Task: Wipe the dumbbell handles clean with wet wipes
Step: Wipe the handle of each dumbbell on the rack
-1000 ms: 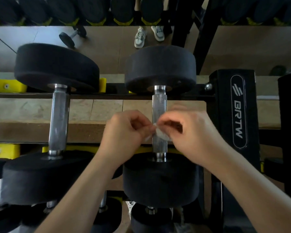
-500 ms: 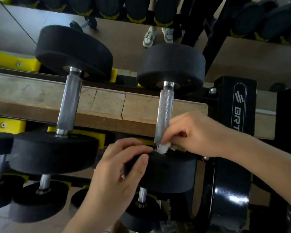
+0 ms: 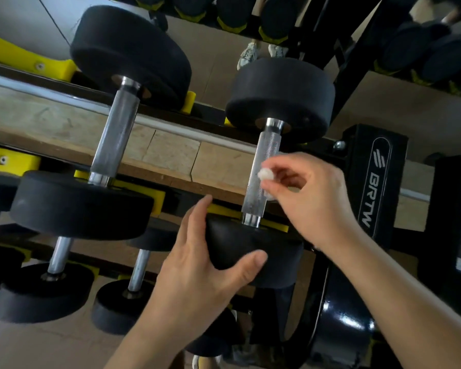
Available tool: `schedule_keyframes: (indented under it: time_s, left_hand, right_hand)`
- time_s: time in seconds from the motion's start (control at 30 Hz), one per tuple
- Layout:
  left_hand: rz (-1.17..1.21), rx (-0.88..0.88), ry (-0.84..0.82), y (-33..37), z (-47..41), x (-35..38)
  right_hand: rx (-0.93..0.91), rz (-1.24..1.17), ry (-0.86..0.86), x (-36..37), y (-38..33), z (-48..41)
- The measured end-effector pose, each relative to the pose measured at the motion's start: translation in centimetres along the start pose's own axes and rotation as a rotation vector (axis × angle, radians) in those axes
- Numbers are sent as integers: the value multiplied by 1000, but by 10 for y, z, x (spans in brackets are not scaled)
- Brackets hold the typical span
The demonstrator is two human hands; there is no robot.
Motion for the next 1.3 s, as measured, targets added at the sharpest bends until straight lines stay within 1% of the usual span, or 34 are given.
schedule_keyframes:
  time_s: [0.07,0.13,0.2,0.27,0.47,0.53,0.63,0.67,0.7,0.73,0.83,0.9,0.93,0.97,1.0,1.07,1.13,1.17,1.23,1.3]
  left_hand:
    - [-56,-63,4,1,2,1]
    - [-92,-65,8,1,3,1]
    - [-128,-65,-3,2,2,1]
    - [-192,-71,-6,4,1,2]
    - [-275,-65,22,9,1,2]
    - [-290,-56,22,8,1,2]
    - [-310,-38,18,5,1,2]
    - [-325,-27,23,4,1,2]
    - [-334,-19,26,4,1,2]
    - [-336,-21,24,4,1,3]
    - [-361,-33,3,4,0,3]
    - [-370,-34,-16,5,-1,1]
    - [-374,-28,-28,6,-1,0]
    - [-380,-22,-38,8,-2,-1]
    - [-385,-20,-47,9,-2,-2]
    - [-389,-31,-64,10,0,-3]
    - [-381,-35,-65,11,0,-4]
    - [-376,-36,-69,10,0,-5]
    - [-370,-37,-81,10,-2,-6]
    - [-379,-29,-95,12,-4,-8]
  right_hand:
    - [-59,45,-43,3,1,12]
    - [-56,28,-108,-1,4,15]
    - [-96,52,-224,-3,2,11]
    - [-177,121,-342,1,-7,8]
    - [-386,269,-424,22,-29,-9]
    - [-408,328,-406,19,-27,-11]
    - [-366,342,-232,6,-23,-19]
    - [-357,346,-199,5,-23,-20]
    - [-361,357,-205,7,-23,-20]
    - [-369,370,-260,10,-25,-19]
    - [-372,404,-566,18,-29,-8]
    - [-429,441,-677,19,-32,-11]
    - [-483,455,-693,19,-33,-16]
    - [-549,469,-667,18,-32,-23]
    - [-609,483,-589,16,-30,-32]
    - [-641,505,-309,5,-19,-48]
    - [-574,518,-24,-3,-7,-49]
    - [-536,513,86,-2,-3,-45]
    - [-474,489,223,2,3,-36]
    - [-354,465,318,3,9,-30]
Point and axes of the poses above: each hand's wrist, its own z-axis away from the middle knuckle, its own x-axis out of the palm, y = z × x, the point moved 4 cm from there along -z, towards the middle knuckle, and after that the axes turned 5 degrees about -x, right-handed, at the moved point
